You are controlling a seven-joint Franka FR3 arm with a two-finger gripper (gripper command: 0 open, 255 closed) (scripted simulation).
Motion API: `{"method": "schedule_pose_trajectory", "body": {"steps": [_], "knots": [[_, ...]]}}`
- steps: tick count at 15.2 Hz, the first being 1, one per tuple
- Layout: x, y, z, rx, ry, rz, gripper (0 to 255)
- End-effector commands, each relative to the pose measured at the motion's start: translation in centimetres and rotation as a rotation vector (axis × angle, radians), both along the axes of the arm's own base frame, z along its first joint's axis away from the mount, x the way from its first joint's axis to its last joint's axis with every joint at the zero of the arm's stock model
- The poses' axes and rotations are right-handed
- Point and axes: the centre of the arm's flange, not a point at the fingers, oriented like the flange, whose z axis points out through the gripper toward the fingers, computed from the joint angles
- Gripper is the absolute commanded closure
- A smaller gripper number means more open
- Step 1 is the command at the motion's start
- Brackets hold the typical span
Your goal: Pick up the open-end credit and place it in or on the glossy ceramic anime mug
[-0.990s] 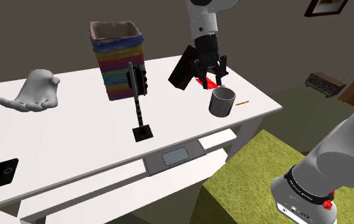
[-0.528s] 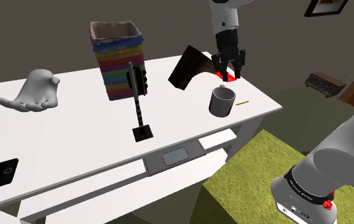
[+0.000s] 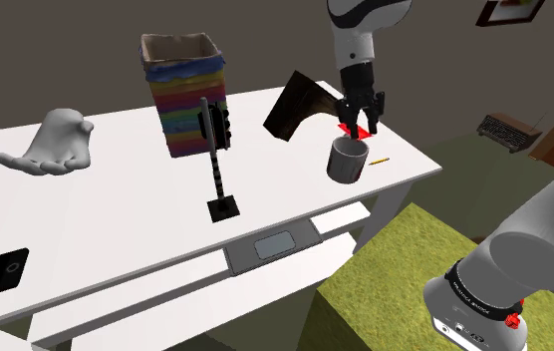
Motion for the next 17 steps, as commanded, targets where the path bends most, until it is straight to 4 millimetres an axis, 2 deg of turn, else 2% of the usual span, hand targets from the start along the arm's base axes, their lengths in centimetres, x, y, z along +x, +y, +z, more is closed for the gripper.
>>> {"method": "schedule_pose_trajectory", "body": {"steps": [1, 7, 15, 16, 17], "knots": [[0.0, 0.1, -1.1, 0.000, 0.000, 0.000, 255], [0.0, 0.1, -4.4, 0.000, 0.000, 0.000, 255], [0.0, 0.1, -4.4, 0.000, 0.000, 0.000, 255], [0.0, 0.1, -4.5, 0.000, 0.000, 0.000, 0], [0.0, 0.3, -4.5, 0.000, 0.000, 0.000, 0]]}}
